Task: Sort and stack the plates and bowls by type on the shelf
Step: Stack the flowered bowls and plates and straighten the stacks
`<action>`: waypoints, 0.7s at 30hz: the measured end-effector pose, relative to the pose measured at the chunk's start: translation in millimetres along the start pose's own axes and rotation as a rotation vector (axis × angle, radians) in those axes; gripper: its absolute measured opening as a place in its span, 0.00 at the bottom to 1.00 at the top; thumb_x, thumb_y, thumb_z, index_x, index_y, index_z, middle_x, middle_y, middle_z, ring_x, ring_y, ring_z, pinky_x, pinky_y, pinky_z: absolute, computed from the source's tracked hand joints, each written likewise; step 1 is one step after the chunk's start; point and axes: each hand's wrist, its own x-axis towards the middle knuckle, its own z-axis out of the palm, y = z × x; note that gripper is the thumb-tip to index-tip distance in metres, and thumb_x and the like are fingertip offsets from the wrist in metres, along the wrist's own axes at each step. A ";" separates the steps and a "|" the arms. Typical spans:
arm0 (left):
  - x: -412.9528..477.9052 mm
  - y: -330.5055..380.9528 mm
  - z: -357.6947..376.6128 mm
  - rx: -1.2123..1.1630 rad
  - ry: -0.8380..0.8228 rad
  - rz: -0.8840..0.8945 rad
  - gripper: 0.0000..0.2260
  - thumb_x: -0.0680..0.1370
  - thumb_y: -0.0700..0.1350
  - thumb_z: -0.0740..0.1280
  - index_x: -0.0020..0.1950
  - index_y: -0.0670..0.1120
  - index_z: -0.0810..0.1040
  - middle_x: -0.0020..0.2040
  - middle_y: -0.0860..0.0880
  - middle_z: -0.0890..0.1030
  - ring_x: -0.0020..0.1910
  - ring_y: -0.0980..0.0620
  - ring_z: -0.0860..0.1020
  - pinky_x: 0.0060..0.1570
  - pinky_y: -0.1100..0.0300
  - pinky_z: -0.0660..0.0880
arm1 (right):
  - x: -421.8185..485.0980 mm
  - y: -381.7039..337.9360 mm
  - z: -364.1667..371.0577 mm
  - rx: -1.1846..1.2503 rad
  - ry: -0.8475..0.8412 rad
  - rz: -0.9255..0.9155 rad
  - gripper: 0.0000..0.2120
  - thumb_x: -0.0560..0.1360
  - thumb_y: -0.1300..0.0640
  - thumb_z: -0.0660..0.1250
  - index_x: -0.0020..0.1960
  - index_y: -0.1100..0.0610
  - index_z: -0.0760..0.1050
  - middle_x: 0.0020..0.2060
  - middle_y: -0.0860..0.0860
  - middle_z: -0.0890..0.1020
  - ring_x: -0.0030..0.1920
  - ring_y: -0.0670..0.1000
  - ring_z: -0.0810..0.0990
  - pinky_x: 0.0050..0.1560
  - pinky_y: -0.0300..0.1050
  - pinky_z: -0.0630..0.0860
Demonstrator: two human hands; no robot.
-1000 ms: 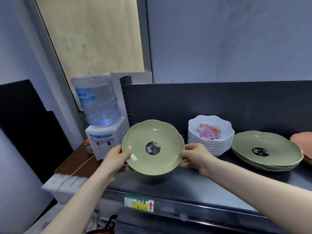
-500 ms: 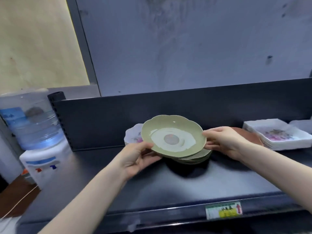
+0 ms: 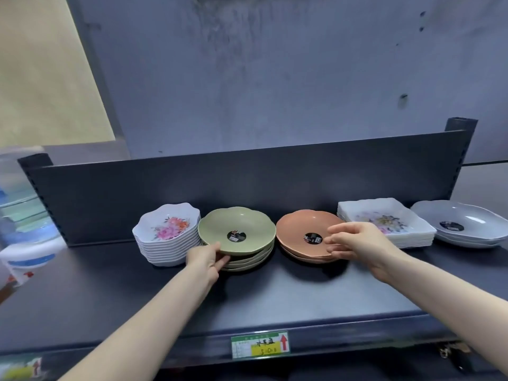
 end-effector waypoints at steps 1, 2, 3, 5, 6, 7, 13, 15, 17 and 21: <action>2.0 -6.3 2.2 0.103 0.052 0.081 0.13 0.71 0.37 0.70 0.54 0.39 0.76 0.57 0.41 0.78 0.54 0.44 0.76 0.54 0.48 0.77 | -0.1 2.9 -5.5 0.002 -0.017 0.001 0.07 0.75 0.70 0.64 0.49 0.62 0.77 0.41 0.60 0.82 0.36 0.53 0.80 0.33 0.36 0.81; 1.8 -12.9 2.8 0.265 0.115 0.170 0.20 0.66 0.41 0.71 0.57 0.40 0.77 0.60 0.42 0.78 0.56 0.43 0.77 0.55 0.48 0.77 | 0.2 5.9 -10.5 0.003 -0.034 0.004 0.07 0.75 0.70 0.64 0.50 0.62 0.77 0.41 0.60 0.83 0.36 0.53 0.80 0.33 0.36 0.81; -2.4 -18.0 2.6 0.473 0.176 0.285 0.23 0.64 0.43 0.71 0.59 0.43 0.78 0.62 0.42 0.77 0.58 0.42 0.76 0.58 0.50 0.76 | 0.4 8.7 -15.1 0.006 -0.049 0.007 0.07 0.75 0.70 0.64 0.50 0.62 0.77 0.41 0.59 0.83 0.36 0.53 0.80 0.34 0.37 0.81; -10.8 -30.5 1.5 0.910 0.217 0.561 0.23 0.68 0.41 0.70 0.63 0.46 0.76 0.66 0.43 0.73 0.64 0.41 0.70 0.64 0.53 0.69 | 1.0 13.2 -23.5 0.011 -0.081 0.017 0.08 0.75 0.70 0.65 0.51 0.63 0.77 0.41 0.60 0.83 0.37 0.54 0.81 0.34 0.37 0.81; -13.6 -37.0 0.8 1.138 0.191 0.687 0.23 0.71 0.41 0.69 0.66 0.47 0.75 0.69 0.45 0.71 0.68 0.41 0.66 0.67 0.53 0.65 | 1.2 15.4 -27.3 0.010 -0.097 0.022 0.08 0.74 0.70 0.65 0.52 0.63 0.77 0.42 0.60 0.83 0.37 0.54 0.81 0.34 0.37 0.81; -18.1 -40.6 0.0 1.342 0.175 0.773 0.23 0.72 0.43 0.69 0.67 0.49 0.75 0.71 0.47 0.70 0.70 0.41 0.63 0.68 0.54 0.63 | 1.4 17.1 -30.7 0.010 -0.112 0.027 0.09 0.74 0.70 0.65 0.53 0.63 0.77 0.43 0.61 0.83 0.37 0.54 0.81 0.34 0.37 0.81; -15.0 -50.8 -6.0 1.793 0.155 0.827 0.14 0.77 0.41 0.60 0.56 0.52 0.82 0.59 0.53 0.81 0.67 0.47 0.71 0.58 0.57 0.67 | 3.9 22.4 -45.0 0.000 -0.163 0.044 0.09 0.74 0.70 0.66 0.52 0.62 0.77 0.46 0.63 0.84 0.38 0.54 0.82 0.36 0.38 0.82; -19.6 -54.5 0.0 1.732 0.070 0.750 0.14 0.76 0.41 0.59 0.55 0.50 0.81 0.55 0.53 0.82 0.58 0.49 0.77 0.45 0.61 0.69 | 4.1 23.1 -46.7 0.003 -0.170 0.043 0.09 0.74 0.70 0.65 0.52 0.61 0.77 0.45 0.62 0.84 0.38 0.54 0.82 0.36 0.37 0.82; -18.7 -56.0 6.0 1.747 0.031 0.739 0.08 0.75 0.42 0.59 0.45 0.49 0.77 0.50 0.52 0.82 0.52 0.48 0.78 0.38 0.61 0.63 | 4.6 24.7 -46.2 -0.006 -0.170 0.045 0.09 0.75 0.70 0.64 0.52 0.61 0.77 0.45 0.61 0.84 0.37 0.53 0.82 0.37 0.37 0.82; -18.1 -52.9 13.4 1.783 0.020 0.770 0.06 0.74 0.41 0.61 0.38 0.49 0.70 0.49 0.51 0.83 0.48 0.48 0.78 0.37 0.60 0.63 | 6.0 27.6 -42.2 -0.035 -0.163 0.045 0.10 0.75 0.71 0.63 0.54 0.63 0.77 0.43 0.59 0.84 0.37 0.53 0.82 0.39 0.39 0.81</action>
